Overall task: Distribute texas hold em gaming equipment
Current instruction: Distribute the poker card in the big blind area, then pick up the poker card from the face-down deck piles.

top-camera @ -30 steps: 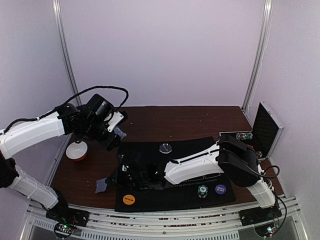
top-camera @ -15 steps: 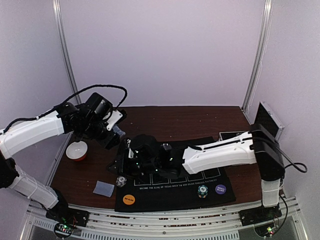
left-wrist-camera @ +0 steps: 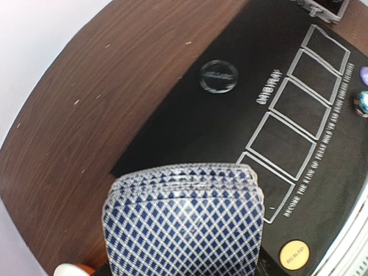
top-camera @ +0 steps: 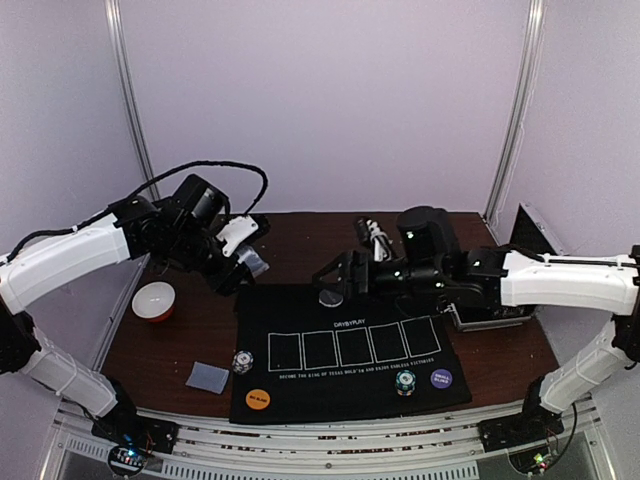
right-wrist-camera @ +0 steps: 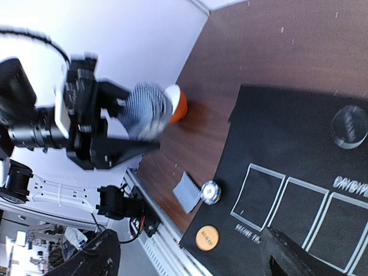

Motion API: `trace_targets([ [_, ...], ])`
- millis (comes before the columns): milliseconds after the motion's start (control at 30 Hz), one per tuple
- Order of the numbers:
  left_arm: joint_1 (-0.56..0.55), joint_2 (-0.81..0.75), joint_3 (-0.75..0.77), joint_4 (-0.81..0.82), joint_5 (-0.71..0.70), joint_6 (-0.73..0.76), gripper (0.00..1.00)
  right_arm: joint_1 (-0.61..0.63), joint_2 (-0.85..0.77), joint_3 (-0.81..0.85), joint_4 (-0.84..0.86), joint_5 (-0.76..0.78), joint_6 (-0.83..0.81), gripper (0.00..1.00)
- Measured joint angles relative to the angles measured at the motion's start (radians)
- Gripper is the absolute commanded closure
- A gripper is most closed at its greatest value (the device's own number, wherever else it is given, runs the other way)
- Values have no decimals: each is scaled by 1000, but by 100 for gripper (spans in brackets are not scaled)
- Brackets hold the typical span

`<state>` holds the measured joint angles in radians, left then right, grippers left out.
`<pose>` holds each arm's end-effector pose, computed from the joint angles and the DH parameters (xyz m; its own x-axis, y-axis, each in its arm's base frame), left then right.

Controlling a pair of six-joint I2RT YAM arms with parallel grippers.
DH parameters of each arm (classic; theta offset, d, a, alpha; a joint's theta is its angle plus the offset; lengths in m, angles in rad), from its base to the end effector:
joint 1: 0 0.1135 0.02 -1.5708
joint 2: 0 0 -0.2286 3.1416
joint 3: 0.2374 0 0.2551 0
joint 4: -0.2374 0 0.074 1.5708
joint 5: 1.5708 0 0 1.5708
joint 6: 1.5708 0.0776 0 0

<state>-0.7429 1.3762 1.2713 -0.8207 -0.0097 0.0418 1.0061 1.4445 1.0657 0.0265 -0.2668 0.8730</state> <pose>0.2361 -0.2158 0.2504 -0.5598 0.5709 -0.6005 0.6961 0.7172 0.0329 0.1879 0.3349 0.2530 -0.8445 0.0481 -0.5334 -0.4672 0.4207 0.7777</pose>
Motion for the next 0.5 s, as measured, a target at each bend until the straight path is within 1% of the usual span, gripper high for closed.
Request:
trace_targets([
  [67,-33,0,6,-6,37,32,46,-83,-69,-24,13,-53,-34,5],
  [133,-89,2,13,-17,48,57,45,-151,-89,-21,28,-94,-70,0],
  [167,-126,3,18,-22,54,75,45,-169,-83,-12,27,-117,-92,0],
  [300,-240,22,55,-44,98,135,46,-175,6,42,28,-231,-164,0],
  [433,-250,44,96,-58,128,170,46,-171,92,58,47,-344,-193,0],
  [500,-246,53,113,-63,138,181,46,-171,111,54,77,-386,-189,0],
])
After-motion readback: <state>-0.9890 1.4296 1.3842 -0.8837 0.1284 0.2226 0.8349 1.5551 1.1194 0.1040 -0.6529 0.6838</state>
